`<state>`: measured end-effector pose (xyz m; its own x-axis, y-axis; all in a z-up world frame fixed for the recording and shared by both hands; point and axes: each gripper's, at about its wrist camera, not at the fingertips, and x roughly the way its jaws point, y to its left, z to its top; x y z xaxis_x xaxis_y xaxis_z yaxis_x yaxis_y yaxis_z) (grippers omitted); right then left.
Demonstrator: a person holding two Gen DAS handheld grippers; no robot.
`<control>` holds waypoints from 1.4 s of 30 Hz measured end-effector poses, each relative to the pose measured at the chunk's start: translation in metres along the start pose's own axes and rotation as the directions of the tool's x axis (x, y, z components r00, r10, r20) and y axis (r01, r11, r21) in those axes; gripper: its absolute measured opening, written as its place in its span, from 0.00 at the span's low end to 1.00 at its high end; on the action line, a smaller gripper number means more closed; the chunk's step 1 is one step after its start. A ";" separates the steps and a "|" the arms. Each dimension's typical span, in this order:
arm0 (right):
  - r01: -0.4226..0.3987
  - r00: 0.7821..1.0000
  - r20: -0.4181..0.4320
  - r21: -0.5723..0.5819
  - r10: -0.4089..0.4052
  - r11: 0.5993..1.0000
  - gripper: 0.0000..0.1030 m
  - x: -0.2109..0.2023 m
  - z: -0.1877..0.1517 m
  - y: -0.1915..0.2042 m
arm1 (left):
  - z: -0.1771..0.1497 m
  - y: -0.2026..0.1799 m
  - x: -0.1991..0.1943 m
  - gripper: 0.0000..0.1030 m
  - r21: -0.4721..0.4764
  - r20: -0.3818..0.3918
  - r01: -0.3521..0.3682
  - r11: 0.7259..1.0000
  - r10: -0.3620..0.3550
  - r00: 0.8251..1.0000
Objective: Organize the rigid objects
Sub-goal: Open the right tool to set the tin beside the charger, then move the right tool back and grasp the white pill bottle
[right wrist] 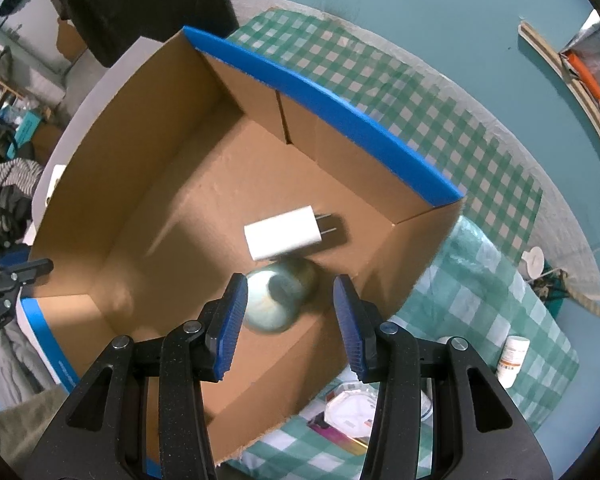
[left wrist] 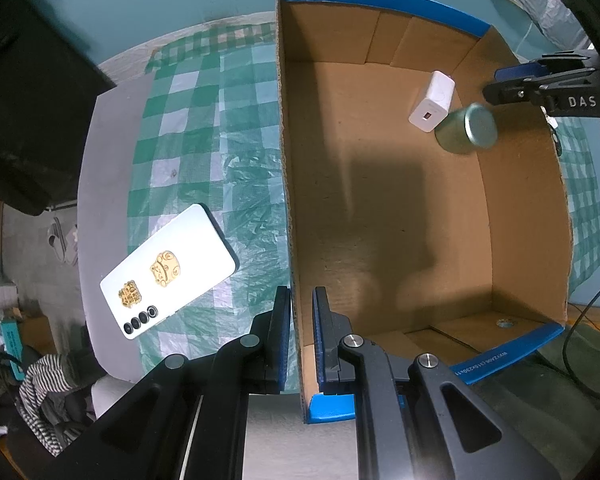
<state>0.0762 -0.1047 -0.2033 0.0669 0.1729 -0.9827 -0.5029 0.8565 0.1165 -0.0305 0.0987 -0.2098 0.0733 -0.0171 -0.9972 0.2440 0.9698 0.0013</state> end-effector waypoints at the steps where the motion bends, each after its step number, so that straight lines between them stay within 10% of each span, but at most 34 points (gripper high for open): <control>1: 0.000 1.000 0.004 0.002 0.000 1.000 0.43 -0.002 0.000 -0.001 | 0.000 0.000 0.000 0.10 -0.001 0.001 -0.001 1.000 0.001 1.000; 24: -0.008 0.992 0.126 0.077 -0.002 0.997 0.47 -0.077 -0.017 -0.044 | 0.003 0.000 -0.001 0.10 -0.006 0.002 -0.003 1.000 0.003 1.000; 42: 0.040 0.994 0.082 0.329 -0.070 0.943 0.47 -0.057 -0.069 -0.179 | 0.005 0.002 -0.002 0.10 -0.027 0.005 -0.008 1.000 0.008 1.000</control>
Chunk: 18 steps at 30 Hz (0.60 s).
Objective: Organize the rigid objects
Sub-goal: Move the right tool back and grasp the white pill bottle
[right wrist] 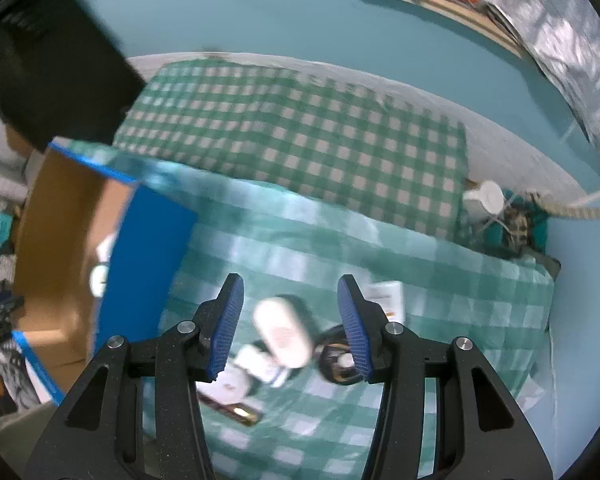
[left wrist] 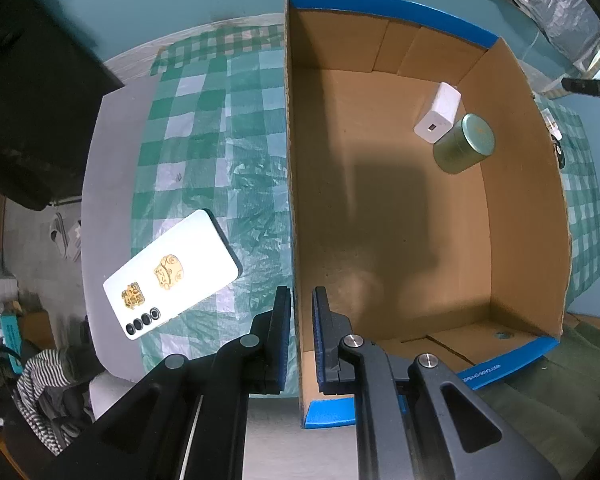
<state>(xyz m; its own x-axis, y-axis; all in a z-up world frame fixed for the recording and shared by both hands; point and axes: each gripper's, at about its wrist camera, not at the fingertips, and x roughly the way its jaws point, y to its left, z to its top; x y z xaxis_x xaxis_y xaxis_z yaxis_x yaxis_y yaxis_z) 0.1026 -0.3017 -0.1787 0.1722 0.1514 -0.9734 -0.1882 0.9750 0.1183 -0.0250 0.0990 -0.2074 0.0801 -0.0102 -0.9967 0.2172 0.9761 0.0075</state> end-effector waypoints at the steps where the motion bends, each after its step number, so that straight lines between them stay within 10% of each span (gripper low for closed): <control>1: 0.001 1.000 -0.003 0.012 -0.001 1.000 0.47 0.004 0.000 -0.008 | 0.000 0.000 0.000 0.10 0.000 0.000 -0.001 1.000 0.001 1.000; 18: 0.100 0.993 -0.067 0.074 -0.095 0.992 0.47 0.077 -0.034 -0.073 | -0.001 0.002 0.002 0.10 -0.019 -0.023 -0.004 1.000 0.004 1.000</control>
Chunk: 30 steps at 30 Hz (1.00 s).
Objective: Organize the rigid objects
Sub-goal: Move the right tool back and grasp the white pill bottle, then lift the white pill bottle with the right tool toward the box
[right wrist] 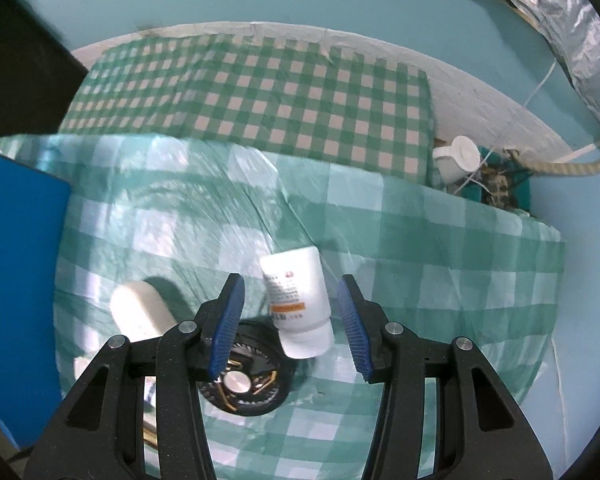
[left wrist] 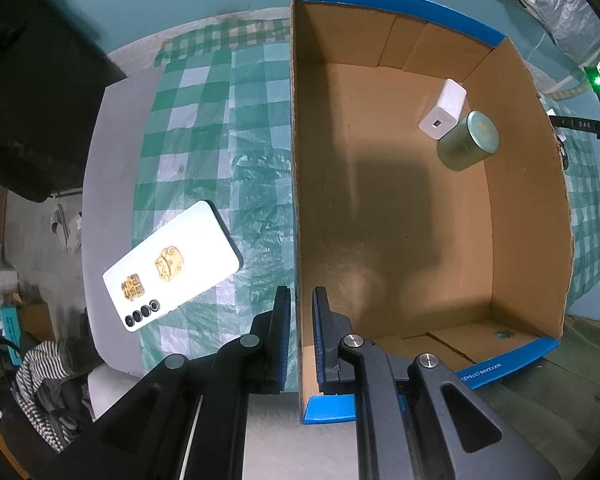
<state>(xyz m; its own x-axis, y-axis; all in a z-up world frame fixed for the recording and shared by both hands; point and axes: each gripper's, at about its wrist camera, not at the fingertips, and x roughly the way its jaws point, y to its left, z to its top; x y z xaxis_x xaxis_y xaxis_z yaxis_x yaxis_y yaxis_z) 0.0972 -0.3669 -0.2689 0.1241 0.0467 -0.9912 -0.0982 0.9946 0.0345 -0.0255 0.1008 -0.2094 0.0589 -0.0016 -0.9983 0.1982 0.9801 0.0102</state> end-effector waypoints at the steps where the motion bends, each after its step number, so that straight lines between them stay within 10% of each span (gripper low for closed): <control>1: 0.003 1.000 0.000 -0.002 -0.003 1.000 0.47 0.001 -0.001 0.000 | 0.000 0.000 0.000 0.10 0.001 -0.001 0.000 1.000 0.000 1.000; 30: 0.053 0.998 0.033 -0.097 -0.050 0.994 0.30 0.006 -0.008 0.017 | -0.003 0.000 0.001 0.10 0.003 -0.007 -0.009 1.000 0.009 1.000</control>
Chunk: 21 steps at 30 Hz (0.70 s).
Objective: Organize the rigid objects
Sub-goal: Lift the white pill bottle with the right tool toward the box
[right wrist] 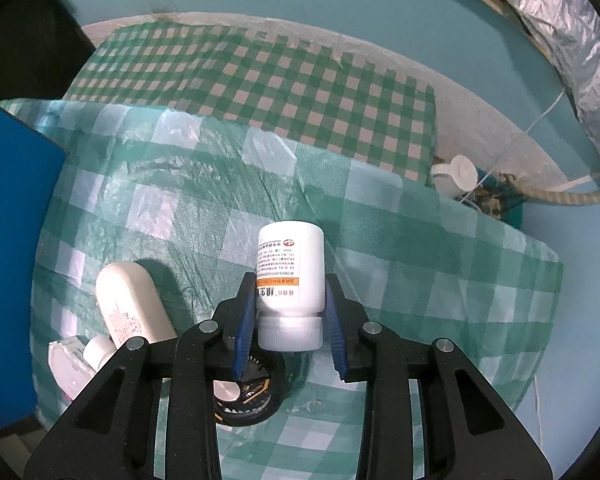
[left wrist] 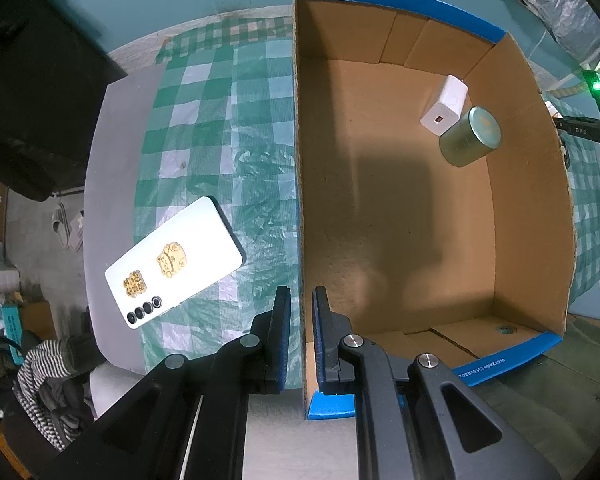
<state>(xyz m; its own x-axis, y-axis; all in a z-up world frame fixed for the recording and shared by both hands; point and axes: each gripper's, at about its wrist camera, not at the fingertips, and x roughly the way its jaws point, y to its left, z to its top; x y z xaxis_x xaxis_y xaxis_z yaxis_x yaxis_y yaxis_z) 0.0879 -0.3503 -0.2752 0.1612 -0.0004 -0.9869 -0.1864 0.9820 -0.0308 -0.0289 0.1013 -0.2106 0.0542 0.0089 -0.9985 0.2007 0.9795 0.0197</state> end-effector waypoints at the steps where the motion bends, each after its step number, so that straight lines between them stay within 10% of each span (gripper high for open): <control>1: -0.003 1.000 0.008 0.000 0.003 1.000 0.30 -0.002 0.000 0.000 | 0.000 0.000 0.000 0.10 -0.001 0.000 0.000 1.000 0.000 1.000; 21: -0.035 0.995 0.088 -0.109 0.044 0.993 0.30 -0.047 -0.003 0.034 | 0.002 -0.003 0.000 0.10 0.010 -0.001 0.002 1.000 -0.002 1.000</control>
<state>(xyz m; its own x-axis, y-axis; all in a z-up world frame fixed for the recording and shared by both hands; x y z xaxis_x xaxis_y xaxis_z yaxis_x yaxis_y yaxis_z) 0.0714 -0.3176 -0.2301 0.2376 0.0598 -0.9695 -0.2959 0.9551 -0.0136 -0.0272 0.0984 -0.2106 0.0533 0.0073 -0.9986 0.2107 0.9774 0.0184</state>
